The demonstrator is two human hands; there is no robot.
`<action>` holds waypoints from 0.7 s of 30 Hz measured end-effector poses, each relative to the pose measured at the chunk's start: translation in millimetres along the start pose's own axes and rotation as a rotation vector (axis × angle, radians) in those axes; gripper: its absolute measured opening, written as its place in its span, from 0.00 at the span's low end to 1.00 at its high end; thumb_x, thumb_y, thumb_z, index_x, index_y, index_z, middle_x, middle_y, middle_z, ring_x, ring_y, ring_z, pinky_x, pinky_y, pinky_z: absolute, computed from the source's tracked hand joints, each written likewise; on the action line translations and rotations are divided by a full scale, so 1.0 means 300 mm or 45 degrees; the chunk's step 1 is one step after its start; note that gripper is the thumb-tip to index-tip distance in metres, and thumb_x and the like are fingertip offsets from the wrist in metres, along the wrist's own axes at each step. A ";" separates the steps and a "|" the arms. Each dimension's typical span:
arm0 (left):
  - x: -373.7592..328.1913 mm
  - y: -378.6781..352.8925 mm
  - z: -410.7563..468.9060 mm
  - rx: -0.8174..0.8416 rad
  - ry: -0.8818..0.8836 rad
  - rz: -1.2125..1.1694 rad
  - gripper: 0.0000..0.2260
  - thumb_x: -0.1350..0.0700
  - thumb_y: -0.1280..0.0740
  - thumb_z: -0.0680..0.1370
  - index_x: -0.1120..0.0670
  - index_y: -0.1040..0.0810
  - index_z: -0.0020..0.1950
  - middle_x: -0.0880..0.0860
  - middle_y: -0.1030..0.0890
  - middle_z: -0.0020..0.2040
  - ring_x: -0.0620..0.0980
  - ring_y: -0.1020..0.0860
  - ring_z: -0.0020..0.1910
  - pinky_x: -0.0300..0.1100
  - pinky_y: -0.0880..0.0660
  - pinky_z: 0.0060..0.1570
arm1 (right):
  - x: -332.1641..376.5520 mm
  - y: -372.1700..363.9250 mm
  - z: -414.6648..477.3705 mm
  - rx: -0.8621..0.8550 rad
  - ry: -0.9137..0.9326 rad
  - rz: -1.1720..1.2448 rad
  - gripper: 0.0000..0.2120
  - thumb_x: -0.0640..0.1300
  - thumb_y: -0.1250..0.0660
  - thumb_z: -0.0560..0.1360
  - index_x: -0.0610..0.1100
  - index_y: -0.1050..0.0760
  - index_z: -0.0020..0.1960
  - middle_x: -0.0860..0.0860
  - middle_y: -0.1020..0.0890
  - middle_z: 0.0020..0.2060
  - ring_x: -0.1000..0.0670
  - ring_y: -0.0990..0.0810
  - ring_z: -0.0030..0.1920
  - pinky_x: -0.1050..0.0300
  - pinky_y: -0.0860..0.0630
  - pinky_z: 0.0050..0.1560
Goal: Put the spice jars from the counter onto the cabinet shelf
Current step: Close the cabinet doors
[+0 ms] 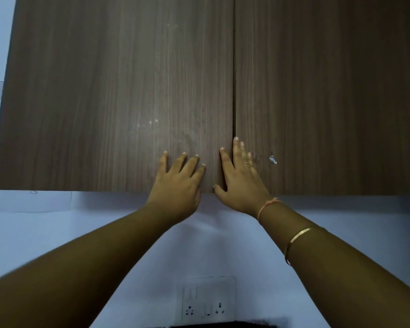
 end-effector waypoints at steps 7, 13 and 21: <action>-0.014 0.055 0.047 -0.043 -0.016 0.011 0.23 0.45 0.47 0.80 0.53 0.37 0.73 0.53 0.37 0.74 0.53 0.40 0.73 0.61 0.55 0.73 | -0.028 0.046 0.011 0.052 0.052 0.040 0.38 0.48 0.40 0.76 0.42 0.56 0.78 0.41 0.59 0.77 0.44 0.59 0.78 0.49 0.55 0.77; -0.047 0.105 0.130 -0.080 0.031 0.001 0.24 0.48 0.46 0.80 0.55 0.40 0.74 0.55 0.39 0.75 0.53 0.41 0.74 0.57 0.56 0.73 | -0.064 0.102 0.036 -0.029 0.138 -0.073 0.32 0.47 0.41 0.77 0.40 0.47 0.77 0.43 0.45 0.76 0.44 0.44 0.76 0.53 0.42 0.73; -0.083 0.118 0.172 -0.006 0.071 0.014 0.24 0.49 0.49 0.81 0.55 0.44 0.76 0.55 0.43 0.77 0.54 0.46 0.76 0.57 0.58 0.73 | -0.057 0.126 0.050 -0.026 0.224 -0.263 0.32 0.50 0.36 0.76 0.37 0.42 0.74 0.40 0.39 0.71 0.41 0.36 0.70 0.49 0.32 0.66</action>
Point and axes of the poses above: each hand's wrist, its own z-axis towards the middle knuckle, its own y-axis out of the back of the hand, x = y × z, the point moved 3 cm from there along z, towards the middle knuckle
